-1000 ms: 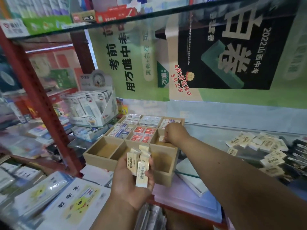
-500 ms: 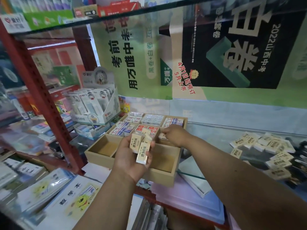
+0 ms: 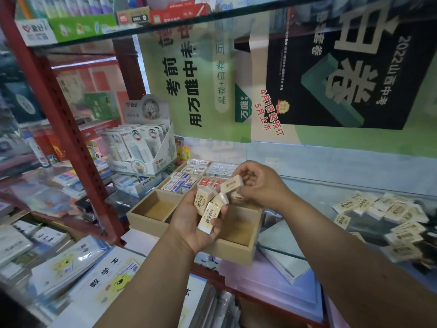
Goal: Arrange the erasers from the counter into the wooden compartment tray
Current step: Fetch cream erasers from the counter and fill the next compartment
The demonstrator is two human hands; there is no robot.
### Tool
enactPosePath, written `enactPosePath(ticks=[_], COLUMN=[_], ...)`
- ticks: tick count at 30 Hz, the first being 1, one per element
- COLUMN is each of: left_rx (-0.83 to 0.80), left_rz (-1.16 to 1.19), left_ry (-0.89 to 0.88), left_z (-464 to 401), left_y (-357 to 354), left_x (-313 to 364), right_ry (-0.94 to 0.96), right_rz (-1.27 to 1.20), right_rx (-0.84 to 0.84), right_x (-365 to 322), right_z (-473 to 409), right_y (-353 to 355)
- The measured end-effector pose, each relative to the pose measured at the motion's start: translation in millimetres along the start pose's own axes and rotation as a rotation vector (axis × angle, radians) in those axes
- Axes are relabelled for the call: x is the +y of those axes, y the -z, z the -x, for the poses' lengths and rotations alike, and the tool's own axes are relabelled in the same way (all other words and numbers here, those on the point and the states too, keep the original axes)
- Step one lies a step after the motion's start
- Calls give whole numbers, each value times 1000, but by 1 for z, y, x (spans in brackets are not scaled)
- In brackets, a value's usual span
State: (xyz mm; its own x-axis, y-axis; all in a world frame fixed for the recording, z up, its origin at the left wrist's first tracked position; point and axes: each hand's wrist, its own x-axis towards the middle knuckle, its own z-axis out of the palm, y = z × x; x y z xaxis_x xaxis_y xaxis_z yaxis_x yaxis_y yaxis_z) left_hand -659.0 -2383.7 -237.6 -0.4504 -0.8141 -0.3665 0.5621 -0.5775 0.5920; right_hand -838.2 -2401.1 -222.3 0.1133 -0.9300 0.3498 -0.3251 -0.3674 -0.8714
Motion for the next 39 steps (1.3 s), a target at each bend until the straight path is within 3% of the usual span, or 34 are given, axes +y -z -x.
enactPosePath(ticks=[3, 8, 13, 19, 26, 28, 30, 32, 35, 39], left_rx=[-61, -107, -112, -99, -103, -102, -100, -102, -99, -108], left_rz=[157, 207, 190, 191, 166, 154, 135, 128, 122, 132], left_ry=[-40, -75, -100, -111, -113, -114, -113, -111, -119, -100], left_z=[-2, -2, -3, -5, -6, -5, -5, -5, -6, -6], left_y=[7, 17, 17, 17, 17, 16, 14, 14, 14, 16], left_x=[-3, -7, -7, -9, -11, -11, -10, -10, -9, -11], right_ry=[-75, -169, -221, -364, -290, -257, -214, -164, 15, 27], right_rz=[74, 437, 650, 543, 883, 771, 321, 2, 102, 135], right_rx=[170, 25, -106, -189, -261, -258, -169, -207, -304, -188], right_x=[11, 35, 44, 41, 48, 43, 35, 21, 9, 8], right_z=[-5, -9, -15, -14, -16, -15, -12, -8, -7, -10], right_y=[11, 8, -2, -4, -8, -8, -7, -5, -7, -5])
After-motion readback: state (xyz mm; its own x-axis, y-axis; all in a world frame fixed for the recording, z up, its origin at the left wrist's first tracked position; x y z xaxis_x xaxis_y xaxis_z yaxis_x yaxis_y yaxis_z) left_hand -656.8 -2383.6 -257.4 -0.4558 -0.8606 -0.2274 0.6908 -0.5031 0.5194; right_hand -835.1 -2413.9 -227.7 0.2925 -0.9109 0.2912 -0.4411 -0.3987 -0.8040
